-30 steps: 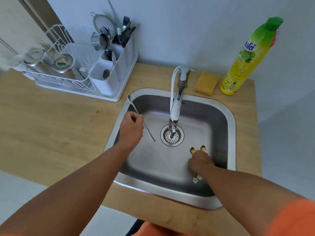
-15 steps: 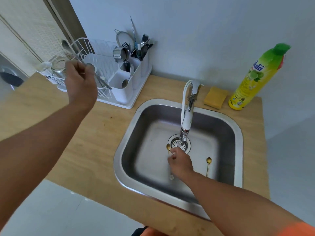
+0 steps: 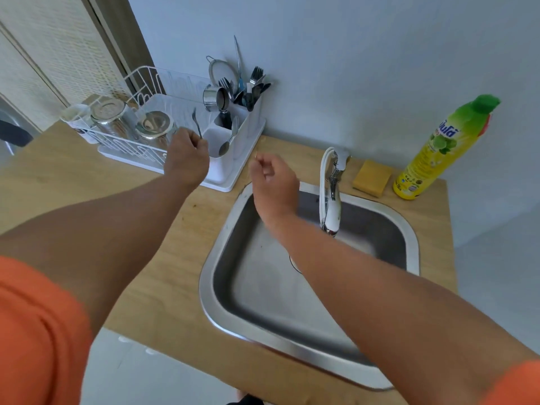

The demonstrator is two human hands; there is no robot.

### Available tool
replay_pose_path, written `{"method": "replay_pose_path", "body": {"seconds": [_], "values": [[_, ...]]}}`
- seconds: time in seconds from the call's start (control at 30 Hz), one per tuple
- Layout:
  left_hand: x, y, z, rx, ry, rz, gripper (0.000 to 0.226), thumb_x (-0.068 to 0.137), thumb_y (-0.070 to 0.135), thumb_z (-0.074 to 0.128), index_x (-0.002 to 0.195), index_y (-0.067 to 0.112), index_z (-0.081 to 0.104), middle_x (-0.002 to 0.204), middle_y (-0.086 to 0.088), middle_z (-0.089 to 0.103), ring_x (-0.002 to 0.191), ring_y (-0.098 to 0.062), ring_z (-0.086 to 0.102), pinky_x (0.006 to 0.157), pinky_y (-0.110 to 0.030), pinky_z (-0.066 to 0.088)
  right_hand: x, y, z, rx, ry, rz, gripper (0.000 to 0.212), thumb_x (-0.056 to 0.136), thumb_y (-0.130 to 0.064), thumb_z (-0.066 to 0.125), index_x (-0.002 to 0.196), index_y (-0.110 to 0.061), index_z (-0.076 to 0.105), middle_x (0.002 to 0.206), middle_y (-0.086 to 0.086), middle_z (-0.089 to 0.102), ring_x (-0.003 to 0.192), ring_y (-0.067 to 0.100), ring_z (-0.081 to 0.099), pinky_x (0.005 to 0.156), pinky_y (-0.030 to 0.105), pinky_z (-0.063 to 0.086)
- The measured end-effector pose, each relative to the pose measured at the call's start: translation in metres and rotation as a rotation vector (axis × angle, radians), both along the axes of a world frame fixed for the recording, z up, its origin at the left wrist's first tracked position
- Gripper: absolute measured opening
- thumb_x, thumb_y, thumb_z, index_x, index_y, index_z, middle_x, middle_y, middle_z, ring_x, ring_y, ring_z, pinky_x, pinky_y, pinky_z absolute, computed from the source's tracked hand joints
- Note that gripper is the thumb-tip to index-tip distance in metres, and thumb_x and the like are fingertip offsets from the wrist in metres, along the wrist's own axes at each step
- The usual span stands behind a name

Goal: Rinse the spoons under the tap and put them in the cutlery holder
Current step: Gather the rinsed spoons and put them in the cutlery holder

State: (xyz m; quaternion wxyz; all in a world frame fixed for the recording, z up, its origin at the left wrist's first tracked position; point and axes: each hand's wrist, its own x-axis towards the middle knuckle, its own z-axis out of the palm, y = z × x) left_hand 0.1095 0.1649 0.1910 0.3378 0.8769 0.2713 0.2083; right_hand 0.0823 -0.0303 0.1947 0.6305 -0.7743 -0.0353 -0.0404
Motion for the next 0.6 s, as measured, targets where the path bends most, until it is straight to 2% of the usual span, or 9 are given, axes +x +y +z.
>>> {"method": "replay_pose_path", "body": {"seconds": [0.07,0.17,0.23,0.3,0.37,0.6], "values": [[-0.01,-0.001,-0.012,0.046,0.038,-0.032,0.011,0.098,0.028,0.061,0.096,0.02,0.054,0.102,-0.002,0.058,0.089,-0.021,0.053,0.077,-0.035,0.039,0.023,0.011,0.025,-0.031,-0.078,-0.024,0.008,0.096,-0.031,0.064,0.094,-0.031,0.071,0.076,-0.018,0.064,0.069,-0.005,0.057,0.064,0.023,0.045],[-0.023,-0.004,-0.023,0.05,0.044,-0.033,0.011,0.099,0.032,0.061,0.097,0.021,0.056,0.115,-0.008,0.057,0.092,-0.017,0.051,0.08,-0.033,0.042,0.056,0.024,0.054,-0.072,-0.097,-0.004,0.007,0.096,-0.031,0.065,0.091,-0.033,0.069,0.085,-0.017,0.071,0.08,0.0,0.065,0.071,0.027,0.051],[-0.032,-0.005,-0.029,0.021,0.051,-0.03,0.013,0.099,0.033,0.06,0.098,0.021,0.055,0.115,-0.007,0.057,0.094,-0.016,0.05,0.082,-0.034,0.044,0.075,0.032,0.064,-0.122,-0.064,0.027,0.007,0.095,-0.03,0.065,0.091,-0.034,0.07,0.09,-0.015,0.075,0.086,0.009,0.07,0.08,0.033,0.057],[-0.042,-0.007,-0.037,-0.003,0.058,-0.03,0.014,0.098,0.033,0.061,0.097,0.021,0.055,0.112,-0.005,0.056,0.093,-0.015,0.048,0.082,-0.032,0.04,0.088,0.041,0.069,-0.156,-0.044,0.054,0.009,0.094,-0.028,0.064,0.093,-0.032,0.071,0.091,-0.013,0.076,0.084,0.014,0.073,0.083,0.037,0.059],[-0.054,-0.011,-0.047,-0.035,0.07,-0.027,0.014,0.097,0.032,0.063,0.095,0.021,0.055,0.108,-0.002,0.057,0.091,-0.015,0.05,0.08,-0.03,0.037,0.096,0.05,0.071,-0.174,-0.037,0.068,0.009,0.094,-0.026,0.064,0.093,-0.032,0.071,0.093,-0.012,0.076,0.081,0.016,0.074,0.084,0.037,0.059],[-0.095,-0.024,-0.071,-0.085,0.15,-0.06,0.012,0.094,0.03,0.066,0.095,0.021,0.059,0.102,0.002,0.06,0.089,-0.017,0.057,0.077,-0.031,0.041,0.097,0.062,0.053,-0.296,0.069,0.19,0.01,0.093,-0.026,0.063,0.089,-0.031,0.07,0.096,-0.006,0.076,0.085,0.025,0.075,0.084,0.043,0.061]]}}
